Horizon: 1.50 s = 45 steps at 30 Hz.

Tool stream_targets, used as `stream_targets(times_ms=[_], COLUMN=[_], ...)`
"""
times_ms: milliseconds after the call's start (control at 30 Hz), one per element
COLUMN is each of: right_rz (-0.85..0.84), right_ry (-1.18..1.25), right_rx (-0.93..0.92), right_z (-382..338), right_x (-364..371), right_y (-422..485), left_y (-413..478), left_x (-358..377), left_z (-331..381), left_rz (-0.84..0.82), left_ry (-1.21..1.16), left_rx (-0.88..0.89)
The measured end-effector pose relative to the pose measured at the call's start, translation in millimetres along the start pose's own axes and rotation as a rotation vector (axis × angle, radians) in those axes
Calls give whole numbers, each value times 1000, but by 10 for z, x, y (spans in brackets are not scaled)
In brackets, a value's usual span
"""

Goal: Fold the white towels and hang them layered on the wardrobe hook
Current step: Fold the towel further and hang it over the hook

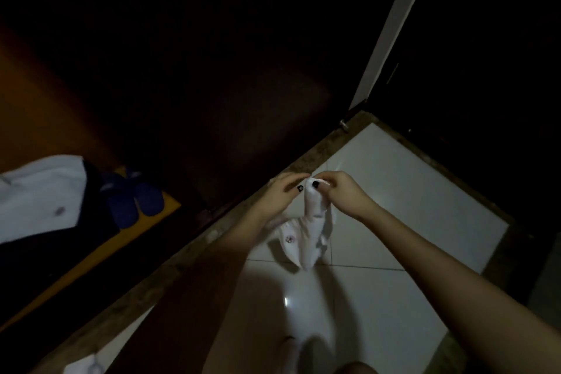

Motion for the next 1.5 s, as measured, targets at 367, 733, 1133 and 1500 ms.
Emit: stream_targets(times_ms=[367,733,1133,1500], right_rz=[0,58,-290,-417], right_ry=[-59,-111,56,16], right_rx=[-96,-362,-555,-707], right_z=[-2895,-4286,-4977,-5429], right_x=[-1441,-1298,-529,20], right_y=[-1905,-3205,-3858,-3895], left_y=[-1374,-2996,-4577,-5235], left_x=[-1287,-2061,-2400,-2730], left_z=[3196,4293,4258,4307], left_rz=[11,243,593,790], left_ry=[-147,-115,-65,-199], left_rx=[11,127,141,159])
Point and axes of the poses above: each hand's wrist, its own y-axis towards the middle knuckle, its own x-axis out of the palm, z = x × y, the point moved 2 cm from there along y, towards the middle knuckle, and after that the axes turned 8 degrees about x, right-handed, at the moved point
